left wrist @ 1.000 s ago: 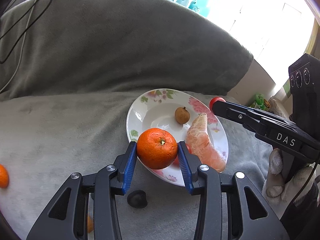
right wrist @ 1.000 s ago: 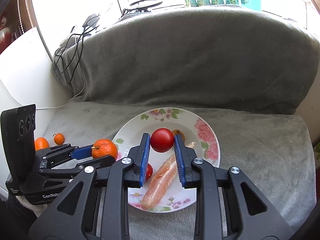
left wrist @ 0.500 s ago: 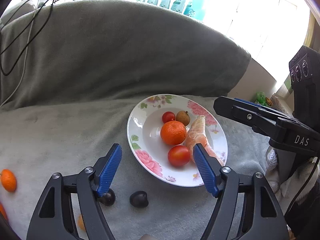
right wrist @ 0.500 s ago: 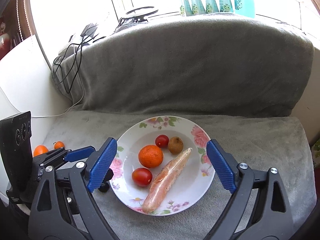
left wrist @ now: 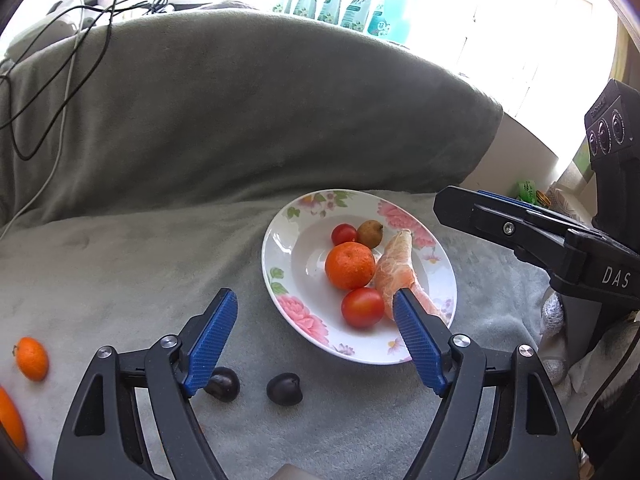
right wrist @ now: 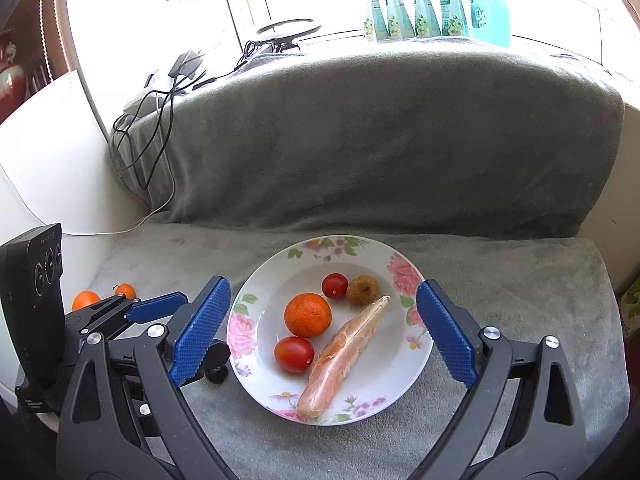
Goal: Organize fruits
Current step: 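Withdraw both tools from the plate toward the remaining fruit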
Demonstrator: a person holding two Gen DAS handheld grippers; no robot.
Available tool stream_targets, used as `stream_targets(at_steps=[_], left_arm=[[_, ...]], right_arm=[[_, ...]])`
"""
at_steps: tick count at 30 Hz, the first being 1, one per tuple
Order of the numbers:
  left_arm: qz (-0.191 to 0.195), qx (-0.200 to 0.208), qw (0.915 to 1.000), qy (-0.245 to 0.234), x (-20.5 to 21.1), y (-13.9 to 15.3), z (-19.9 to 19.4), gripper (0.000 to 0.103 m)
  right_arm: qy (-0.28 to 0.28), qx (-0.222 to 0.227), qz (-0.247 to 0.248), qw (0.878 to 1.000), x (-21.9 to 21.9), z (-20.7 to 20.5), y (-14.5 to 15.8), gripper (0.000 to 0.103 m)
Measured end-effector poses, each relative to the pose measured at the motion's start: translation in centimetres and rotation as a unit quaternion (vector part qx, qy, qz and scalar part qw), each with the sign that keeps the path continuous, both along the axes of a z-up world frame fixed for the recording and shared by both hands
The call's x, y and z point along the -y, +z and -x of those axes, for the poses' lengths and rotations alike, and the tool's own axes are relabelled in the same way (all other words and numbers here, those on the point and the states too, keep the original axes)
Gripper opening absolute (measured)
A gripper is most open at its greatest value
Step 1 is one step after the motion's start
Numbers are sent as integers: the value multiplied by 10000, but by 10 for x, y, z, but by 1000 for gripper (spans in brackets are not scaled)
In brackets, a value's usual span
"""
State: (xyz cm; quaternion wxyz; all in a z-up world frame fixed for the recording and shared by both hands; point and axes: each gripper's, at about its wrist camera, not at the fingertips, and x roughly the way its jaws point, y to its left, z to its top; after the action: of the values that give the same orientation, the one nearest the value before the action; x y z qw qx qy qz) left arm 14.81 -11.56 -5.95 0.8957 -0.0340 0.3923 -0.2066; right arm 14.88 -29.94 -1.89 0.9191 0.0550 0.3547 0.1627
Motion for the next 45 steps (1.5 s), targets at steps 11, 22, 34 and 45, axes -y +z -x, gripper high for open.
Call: stream_targets(at_steps=[11, 22, 34, 45], left_arm=[[15, 77, 9999, 98, -14, 9, 10, 80], [148, 247, 9972, 689, -70, 29, 15, 80], [141, 214, 9918, 1255, -128, 25, 27, 80], [-87, 98, 9862, 1649, -166, 4, 46, 80]], right_arm=[[19, 19, -176, 9998, -2, 13, 8, 96], [203, 112, -297, 9993, -16, 31, 17, 96], [711, 121, -282, 9970, -50, 43, 17, 96], [1150, -70, -233, 9931, -80, 45, 2, 96]])
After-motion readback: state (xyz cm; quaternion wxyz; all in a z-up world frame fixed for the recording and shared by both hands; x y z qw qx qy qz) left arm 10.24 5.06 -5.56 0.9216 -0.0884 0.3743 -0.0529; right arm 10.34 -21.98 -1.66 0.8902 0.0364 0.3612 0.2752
